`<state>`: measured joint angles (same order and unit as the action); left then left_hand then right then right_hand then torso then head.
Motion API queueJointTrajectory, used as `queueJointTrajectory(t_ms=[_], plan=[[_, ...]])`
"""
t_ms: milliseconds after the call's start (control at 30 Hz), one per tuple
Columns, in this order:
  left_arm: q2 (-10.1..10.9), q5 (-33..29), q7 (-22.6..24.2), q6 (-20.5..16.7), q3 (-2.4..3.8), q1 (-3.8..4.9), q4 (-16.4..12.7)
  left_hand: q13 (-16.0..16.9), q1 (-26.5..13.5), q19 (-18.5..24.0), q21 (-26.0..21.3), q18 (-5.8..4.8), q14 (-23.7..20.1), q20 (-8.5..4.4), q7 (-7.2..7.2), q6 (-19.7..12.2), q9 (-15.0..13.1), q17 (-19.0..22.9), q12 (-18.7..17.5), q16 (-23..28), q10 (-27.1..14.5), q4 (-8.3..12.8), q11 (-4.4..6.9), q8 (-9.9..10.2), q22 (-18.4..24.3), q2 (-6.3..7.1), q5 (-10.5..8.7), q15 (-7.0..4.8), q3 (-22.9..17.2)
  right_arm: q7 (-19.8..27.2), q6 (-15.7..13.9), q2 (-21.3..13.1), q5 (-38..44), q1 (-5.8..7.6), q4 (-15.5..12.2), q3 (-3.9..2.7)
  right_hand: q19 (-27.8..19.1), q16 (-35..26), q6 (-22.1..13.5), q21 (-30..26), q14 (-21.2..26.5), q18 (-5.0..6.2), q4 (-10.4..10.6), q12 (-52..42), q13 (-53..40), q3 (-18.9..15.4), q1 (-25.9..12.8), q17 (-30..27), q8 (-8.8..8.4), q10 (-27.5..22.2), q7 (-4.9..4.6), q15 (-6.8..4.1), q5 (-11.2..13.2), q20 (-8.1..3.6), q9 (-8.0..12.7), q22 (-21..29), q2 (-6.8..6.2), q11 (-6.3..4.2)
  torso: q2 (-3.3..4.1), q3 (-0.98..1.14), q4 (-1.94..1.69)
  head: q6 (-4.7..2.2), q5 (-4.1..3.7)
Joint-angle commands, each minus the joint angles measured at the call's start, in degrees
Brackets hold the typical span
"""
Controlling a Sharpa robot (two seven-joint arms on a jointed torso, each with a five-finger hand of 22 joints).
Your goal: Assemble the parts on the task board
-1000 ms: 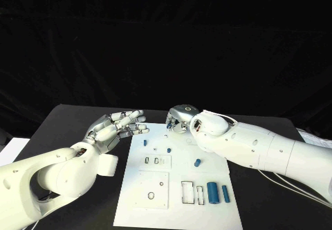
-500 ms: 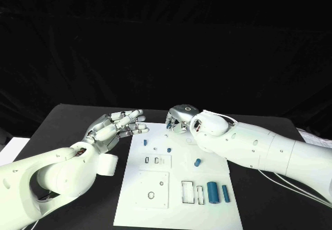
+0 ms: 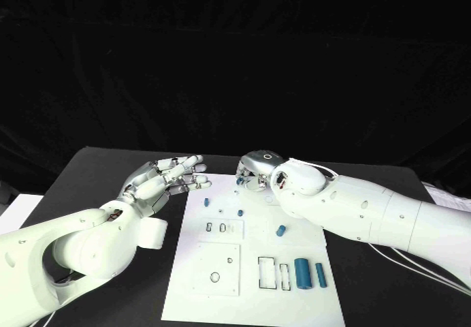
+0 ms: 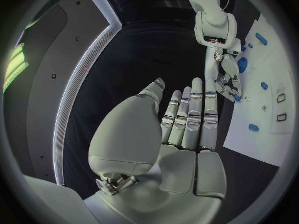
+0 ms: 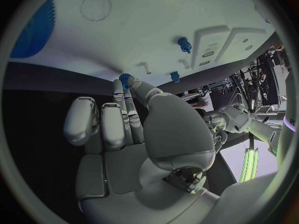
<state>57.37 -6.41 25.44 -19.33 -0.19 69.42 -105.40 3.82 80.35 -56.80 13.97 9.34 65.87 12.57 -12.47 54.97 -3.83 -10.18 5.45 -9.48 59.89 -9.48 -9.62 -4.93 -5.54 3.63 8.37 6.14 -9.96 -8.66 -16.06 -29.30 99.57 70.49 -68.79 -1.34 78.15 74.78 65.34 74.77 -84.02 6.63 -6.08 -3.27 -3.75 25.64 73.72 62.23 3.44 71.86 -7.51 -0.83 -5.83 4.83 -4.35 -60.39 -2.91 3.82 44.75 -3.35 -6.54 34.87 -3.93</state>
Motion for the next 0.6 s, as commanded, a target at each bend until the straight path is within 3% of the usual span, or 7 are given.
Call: queueJointTrajectory(t_ms=[33,167,233,400,600], plan=[[0.0,-0.1,0.5,1.0,0.05,0.1,-0.1,-0.1,-0.2,-0.4,-0.2,1.12,0.2,0.09,-0.31,-0.1,0.0,-0.1,-0.2,0.4,-0.2,0.2,0.03,0.1,0.1,-0.22,-0.32,0.31,0.0,-0.1,0.9,0.1,0.5,-0.13,0.1,0.07,-0.5,-0.2,-0.2,0.0,-1.8,-0.86,0.5,-0.2,0.1,0.2,-0.2,-0.4,0.15,-0.4,-0.21,-0.02,0.1,-0.09,0.0,0.4,-1.1,0.04,0.02,-0.01,0.03,-0.03,-0.04],[0.0,-0.1,0.4,1.0,0.05,0.12,-0.1,-0.1,-0.2,-0.4,-0.2,1.13,0.2,0.1,-0.31,-0.1,0.0,-0.1,-0.3,0.4,-0.2,0.3,0.03,0.2,0.1,-0.24,-0.32,0.31,-0.1,-0.3,0.6,0.3,0.0,-0.11,0.7,0.07,-4.2,-4.2,-7.2,-4.3,-0.2,0.39,1.9,-0.1,0.3,-1.6,-2.4,-6.7,-0.01,-7.0,-1.87,1.46,2.1,1.03,0.9,7.9,-4.59,1.8,0.0,-0.02,0.06,-0.09,-0.07],[0.0,-0.1,0.4,1.0,0.05,0.13,-0.1,-0.1,-0.2,-0.4,-0.2,1.13,0.2,0.1,-0.31,-0.1,0.0,-0.1,-0.3,0.4,-0.2,0.3,0.03,0.2,0.1,-0.24,-0.32,0.31,-0.1,-0.3,0.5,0.4,-0.2,-0.09,0.9,0.07,-5.8,-6.3,-11.8,-6.7,0.5,1.08,2.8,-0.3,0.2,-4.2,-2.1,-9.7,0.1,-11.5,-1.74,1.87,2.5,1.57,0.7,11.3,-5.23,2.13,0.0,-0.03,0.06,-0.09,-0.07],[0.1,-0.1,0.4,1.0,0.05,0.16,-0.1,-0.1,-0.2,-0.4,-0.2,1.13,0.2,0.1,-0.31,-0.1,0.0,-0.1,-0.3,0.4,-0.2,0.3,0.03,0.2,0.1,-0.24,-0.32,0.31,-0.1,-0.3,-0.2,0.4,-0.5,-0.06,1.1,0.07,-5.9,-7.5,-13.1,-8.1,0.4,1.26,4.7,-0.7,0.1,-9.0,0.2,-11.3,0.17,-14.4,-2.05,2.05,2.3,1.97,0.6,13.0,-4.49,2.58,0.03,0.01,0.0,-0.09,-0.14],[0.3,-0.1,0.3,1.0,0.05,0.2,0.0,-0.1,-0.2,-0.4,-0.2,1.13,0.2,0.1,-0.31,-0.1,0.0,-0.1,-0.3,0.4,-0.2,0.3,0.03,0.2,0.1,-0.24,-0.32,0.31,-0.1,-0.2,-2.3,-2.1,-1.7,-0.06,-1.9,0.03,-4.5,-7.1,-10.4,-7.2,-0.1,0.95,5.4,-2.8,-0.3,-9.7,1.9,-10.7,0.79,-10.0,-1.95,1.67,0.9,1.69,0.3,11.5,-2.92,2.03,-0.03,0.09,0.16,-0.2,-0.09]])
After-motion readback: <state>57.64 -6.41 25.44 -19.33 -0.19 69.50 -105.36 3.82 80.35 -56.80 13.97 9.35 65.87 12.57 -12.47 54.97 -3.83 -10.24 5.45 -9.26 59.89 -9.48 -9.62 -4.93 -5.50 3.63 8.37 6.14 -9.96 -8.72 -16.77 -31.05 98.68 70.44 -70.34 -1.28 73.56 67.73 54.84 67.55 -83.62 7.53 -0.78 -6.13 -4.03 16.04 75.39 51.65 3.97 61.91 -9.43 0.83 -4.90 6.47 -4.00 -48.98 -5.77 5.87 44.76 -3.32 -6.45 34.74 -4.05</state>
